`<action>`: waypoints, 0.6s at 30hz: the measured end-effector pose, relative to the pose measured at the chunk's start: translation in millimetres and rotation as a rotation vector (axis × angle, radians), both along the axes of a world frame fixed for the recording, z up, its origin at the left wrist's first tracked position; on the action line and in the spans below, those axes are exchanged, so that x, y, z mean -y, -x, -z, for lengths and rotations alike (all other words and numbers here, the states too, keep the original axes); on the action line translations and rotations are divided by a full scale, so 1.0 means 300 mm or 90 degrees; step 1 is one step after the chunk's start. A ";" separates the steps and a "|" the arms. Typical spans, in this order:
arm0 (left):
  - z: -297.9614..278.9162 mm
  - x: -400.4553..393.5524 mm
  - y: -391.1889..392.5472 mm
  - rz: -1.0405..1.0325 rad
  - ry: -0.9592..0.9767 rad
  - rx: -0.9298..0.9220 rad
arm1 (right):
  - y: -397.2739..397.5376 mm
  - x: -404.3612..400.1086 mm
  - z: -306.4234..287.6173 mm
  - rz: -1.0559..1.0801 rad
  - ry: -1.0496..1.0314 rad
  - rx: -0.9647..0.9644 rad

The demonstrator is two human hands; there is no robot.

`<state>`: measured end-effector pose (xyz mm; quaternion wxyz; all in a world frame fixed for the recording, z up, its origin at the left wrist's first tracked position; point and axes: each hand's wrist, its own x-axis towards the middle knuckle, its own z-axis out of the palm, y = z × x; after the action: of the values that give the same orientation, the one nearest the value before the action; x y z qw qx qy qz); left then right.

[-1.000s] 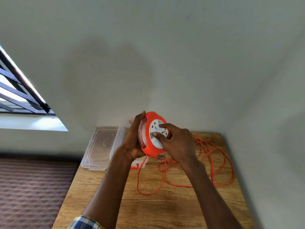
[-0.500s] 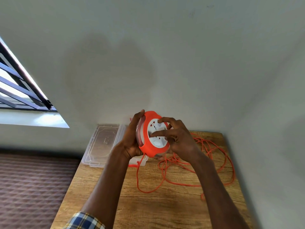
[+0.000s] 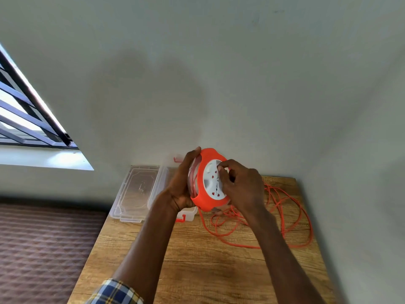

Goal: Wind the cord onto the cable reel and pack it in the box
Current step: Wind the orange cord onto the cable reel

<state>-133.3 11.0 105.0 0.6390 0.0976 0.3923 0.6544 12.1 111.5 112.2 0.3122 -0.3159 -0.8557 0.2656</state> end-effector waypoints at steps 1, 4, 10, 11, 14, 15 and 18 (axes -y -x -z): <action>-0.003 0.002 0.001 -0.005 -0.007 0.003 | -0.008 -0.011 -0.009 -0.012 -0.005 -0.009; -0.009 0.011 0.022 -0.003 -0.037 0.031 | -0.036 -0.044 -0.015 -0.119 -0.034 -0.005; 0.012 0.013 0.045 0.044 -0.064 0.040 | -0.052 -0.056 -0.010 -0.306 -0.034 0.011; 0.016 0.014 0.048 0.050 -0.063 0.042 | -0.054 -0.056 -0.009 -0.311 -0.027 0.019; 0.028 0.019 0.058 0.063 -0.051 0.040 | -0.050 -0.051 -0.009 -0.292 -0.033 0.060; 0.032 0.019 0.060 0.066 -0.044 0.036 | -0.047 -0.051 -0.007 -0.281 -0.043 0.069; 0.031 0.015 0.058 0.058 -0.035 0.017 | -0.038 -0.028 -0.010 -0.203 -0.011 0.074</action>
<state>-150.6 6.6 95.6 0.6703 0.1242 0.3605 0.6367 23.6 119.8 115.1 0.2189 -0.1884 -0.9138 0.2855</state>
